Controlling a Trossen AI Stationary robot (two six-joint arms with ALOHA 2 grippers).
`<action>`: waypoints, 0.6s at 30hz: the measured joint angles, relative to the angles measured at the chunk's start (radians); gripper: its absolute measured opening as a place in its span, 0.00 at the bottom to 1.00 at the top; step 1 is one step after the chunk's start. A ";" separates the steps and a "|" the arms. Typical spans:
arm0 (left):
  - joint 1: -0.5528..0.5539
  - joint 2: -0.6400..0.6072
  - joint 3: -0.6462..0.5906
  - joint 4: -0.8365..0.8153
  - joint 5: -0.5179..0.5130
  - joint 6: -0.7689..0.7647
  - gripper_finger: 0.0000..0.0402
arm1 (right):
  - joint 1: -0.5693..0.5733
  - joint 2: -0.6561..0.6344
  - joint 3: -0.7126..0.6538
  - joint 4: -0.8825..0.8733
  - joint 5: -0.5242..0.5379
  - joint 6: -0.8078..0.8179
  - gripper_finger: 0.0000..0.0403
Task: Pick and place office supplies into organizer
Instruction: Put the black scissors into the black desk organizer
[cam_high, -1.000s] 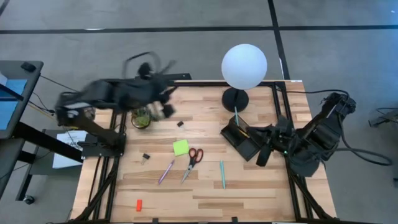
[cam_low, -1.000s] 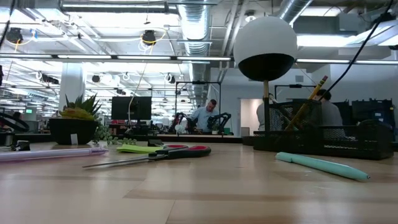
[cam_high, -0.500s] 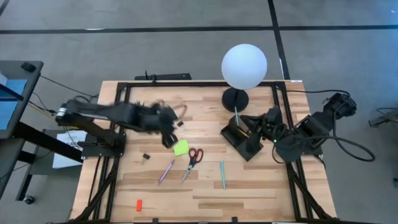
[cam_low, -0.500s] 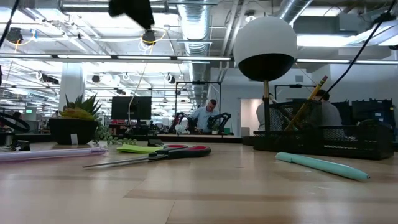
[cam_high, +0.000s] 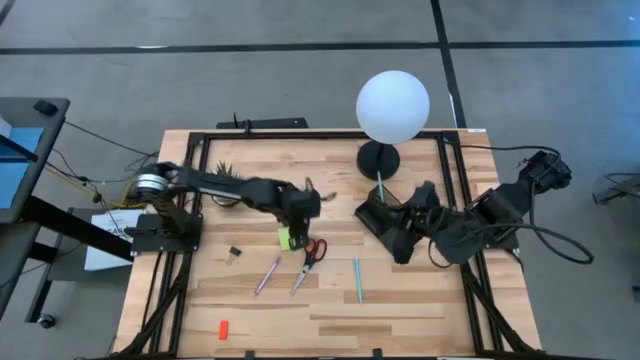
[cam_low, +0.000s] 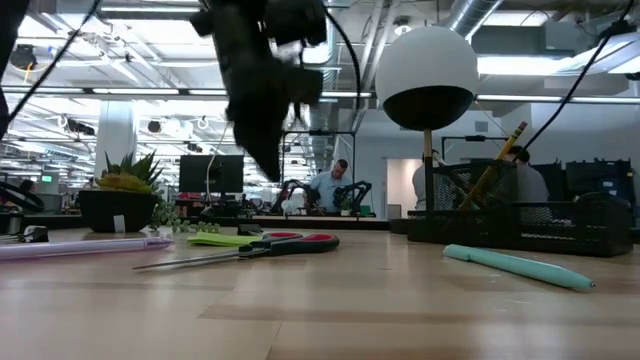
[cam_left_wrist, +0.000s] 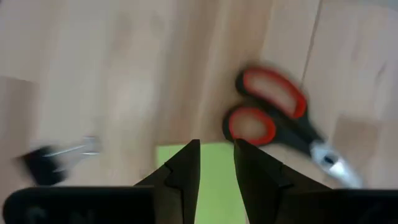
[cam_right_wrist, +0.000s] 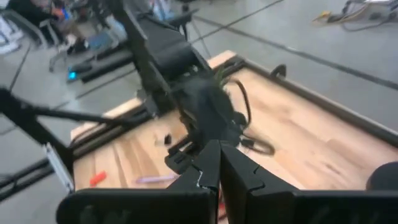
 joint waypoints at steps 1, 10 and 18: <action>-0.005 0.032 -0.001 -0.007 0.008 0.017 0.23 | 0.000 0.010 0.000 -0.004 -0.006 0.000 0.00; -0.027 0.151 0.003 0.038 0.020 0.035 0.23 | 0.023 0.068 -0.002 -0.003 -0.070 0.000 0.00; -0.026 0.148 0.005 0.114 0.050 0.021 0.23 | 0.022 0.060 -0.001 -0.001 -0.066 0.001 0.00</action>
